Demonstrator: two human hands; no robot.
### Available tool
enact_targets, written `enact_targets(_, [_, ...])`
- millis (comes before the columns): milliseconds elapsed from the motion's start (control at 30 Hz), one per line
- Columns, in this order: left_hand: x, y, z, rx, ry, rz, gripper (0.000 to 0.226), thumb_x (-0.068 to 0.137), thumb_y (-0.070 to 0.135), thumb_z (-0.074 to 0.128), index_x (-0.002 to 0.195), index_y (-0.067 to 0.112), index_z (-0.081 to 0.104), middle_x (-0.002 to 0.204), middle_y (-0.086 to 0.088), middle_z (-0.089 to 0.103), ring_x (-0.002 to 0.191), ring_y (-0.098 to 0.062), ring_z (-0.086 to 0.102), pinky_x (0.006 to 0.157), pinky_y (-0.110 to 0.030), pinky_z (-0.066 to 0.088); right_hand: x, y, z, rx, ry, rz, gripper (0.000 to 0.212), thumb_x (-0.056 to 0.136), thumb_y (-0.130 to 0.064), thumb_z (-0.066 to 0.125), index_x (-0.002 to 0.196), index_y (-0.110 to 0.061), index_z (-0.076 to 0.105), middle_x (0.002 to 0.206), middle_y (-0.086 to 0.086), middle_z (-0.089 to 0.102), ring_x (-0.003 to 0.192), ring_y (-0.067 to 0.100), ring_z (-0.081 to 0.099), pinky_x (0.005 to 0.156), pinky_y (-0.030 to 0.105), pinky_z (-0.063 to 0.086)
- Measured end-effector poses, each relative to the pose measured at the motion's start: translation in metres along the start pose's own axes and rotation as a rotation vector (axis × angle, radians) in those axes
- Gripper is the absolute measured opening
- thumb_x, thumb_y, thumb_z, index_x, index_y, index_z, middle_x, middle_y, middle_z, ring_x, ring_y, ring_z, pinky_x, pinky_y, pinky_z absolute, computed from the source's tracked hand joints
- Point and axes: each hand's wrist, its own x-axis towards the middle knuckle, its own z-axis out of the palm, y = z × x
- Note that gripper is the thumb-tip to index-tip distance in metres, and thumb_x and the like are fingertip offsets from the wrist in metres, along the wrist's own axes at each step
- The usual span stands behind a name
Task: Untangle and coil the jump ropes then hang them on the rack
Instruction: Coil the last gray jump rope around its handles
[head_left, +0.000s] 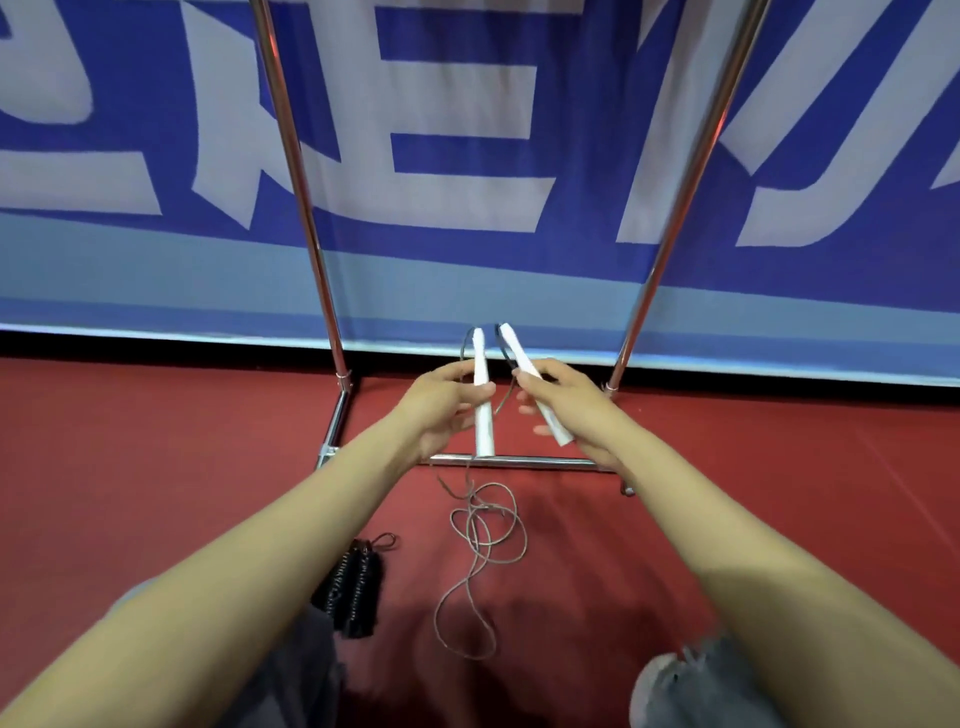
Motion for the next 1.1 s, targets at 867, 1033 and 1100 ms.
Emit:
enact_targets(867, [0.000, 0.023, -0.017, 0.524, 0.280, 0.602, 0.013, 0.097, 0.026, 0.055, 0.106, 0.021, 0.063, 0.105, 0.010, 0.060, 0.098, -0.005, 0.057, 0.087, -0.020, 0.042, -0.019, -0.020, 0.000, 0.167, -0.321, -0.153, 0.048, 0.092, 0.004, 0.054, 0.134, -0.020, 0.053, 0.109, 0.002, 0.069, 0.085, 0.021, 0.070, 0.071, 0.031, 0.057])
enact_targets(1033, [-0.005, 0.033, -0.018, 0.381, 0.016, 0.470, 0.027, 0.093, 0.029, 0.062, 0.075, 0.011, 0.053, 0.063, -0.005, 0.049, 0.053, -0.016, 0.042, 0.054, -0.024, 0.040, -0.024, -0.024, -0.014, 0.107, -0.412, -0.175, 0.041, 0.094, 0.001, 0.050, 0.123, -0.028, 0.057, 0.106, 0.004, 0.071, 0.083, 0.020, 0.068, 0.068, 0.027, 0.055])
enact_targets(1100, [-0.004, 0.035, -0.018, 0.235, 0.039, 0.412, 0.028, 0.087, 0.021, 0.069, 0.071, 0.015, 0.047, 0.058, -0.006, 0.045, 0.045, -0.013, 0.036, 0.046, -0.023, 0.037, -0.025, -0.023, -0.016, 0.090, -0.417, -0.161, 0.044, 0.093, 0.000, 0.053, 0.126, -0.028, 0.056, 0.104, 0.005, 0.071, 0.081, 0.020, 0.066, 0.066, 0.026, 0.054])
